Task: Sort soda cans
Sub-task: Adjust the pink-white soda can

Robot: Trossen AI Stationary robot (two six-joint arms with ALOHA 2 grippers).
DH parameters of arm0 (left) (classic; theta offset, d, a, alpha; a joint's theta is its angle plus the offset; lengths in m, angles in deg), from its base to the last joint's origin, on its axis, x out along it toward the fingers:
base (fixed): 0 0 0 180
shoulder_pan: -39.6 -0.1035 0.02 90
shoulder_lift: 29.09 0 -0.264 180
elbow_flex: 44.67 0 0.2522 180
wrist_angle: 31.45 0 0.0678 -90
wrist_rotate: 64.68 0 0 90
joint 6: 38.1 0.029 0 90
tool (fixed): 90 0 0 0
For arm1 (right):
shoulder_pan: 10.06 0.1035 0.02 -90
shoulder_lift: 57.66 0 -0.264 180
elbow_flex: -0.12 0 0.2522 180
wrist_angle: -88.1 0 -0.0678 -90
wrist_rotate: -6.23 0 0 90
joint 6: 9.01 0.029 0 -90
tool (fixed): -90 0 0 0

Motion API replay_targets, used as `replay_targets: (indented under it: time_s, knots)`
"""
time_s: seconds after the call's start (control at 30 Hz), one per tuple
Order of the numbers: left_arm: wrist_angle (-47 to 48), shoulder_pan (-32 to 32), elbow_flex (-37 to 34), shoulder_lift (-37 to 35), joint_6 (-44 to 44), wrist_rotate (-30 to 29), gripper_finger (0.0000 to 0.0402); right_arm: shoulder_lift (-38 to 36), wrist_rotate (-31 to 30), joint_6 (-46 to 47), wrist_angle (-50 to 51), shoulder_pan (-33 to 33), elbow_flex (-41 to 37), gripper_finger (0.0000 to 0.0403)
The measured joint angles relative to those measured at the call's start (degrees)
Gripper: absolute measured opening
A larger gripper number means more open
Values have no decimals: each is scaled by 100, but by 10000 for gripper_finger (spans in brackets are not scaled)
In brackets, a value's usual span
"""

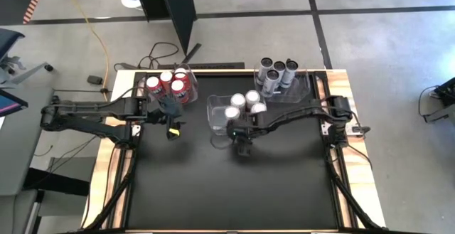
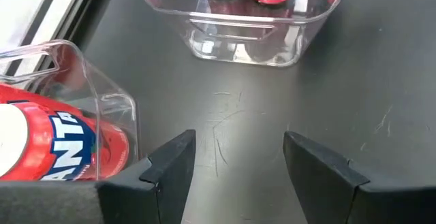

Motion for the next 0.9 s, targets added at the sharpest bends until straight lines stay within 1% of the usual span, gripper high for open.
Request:
replay_targets:
  time_s: [0.2, 0.37, 0.47, 0.53, 0.67, 0.8, 0.9]
  knots:
    - [-2, 0, 0, 2, 20, -24, 219, -21, 38, -335, -573, -303, 54, 1]
    - [-7, 0, 0, 2, 20, -27, 219, -22, 106, -299, -741, -529, 52, 1]
    - [-7, 0, 1, 2, 22, -27, 219, -24, 486, -350, -707, -540, 52, 1]
    - [-6, 0, 0, 2, 22, -27, 219, -83, 661, -431, -548, -461, 52, 1]
    - [5, 0, 0, 2, 23, -28, 219, -192, 687, -442, 88, -181, 52, 1]
    - [4, 0, 0, 2, 48, -29, 219, -308, 697, 48, 828, 92, 48, 1]
    - [-7, 0, 0, 2, 46, -29, 219, -343, 660, 279, 960, 287, 32, 1]
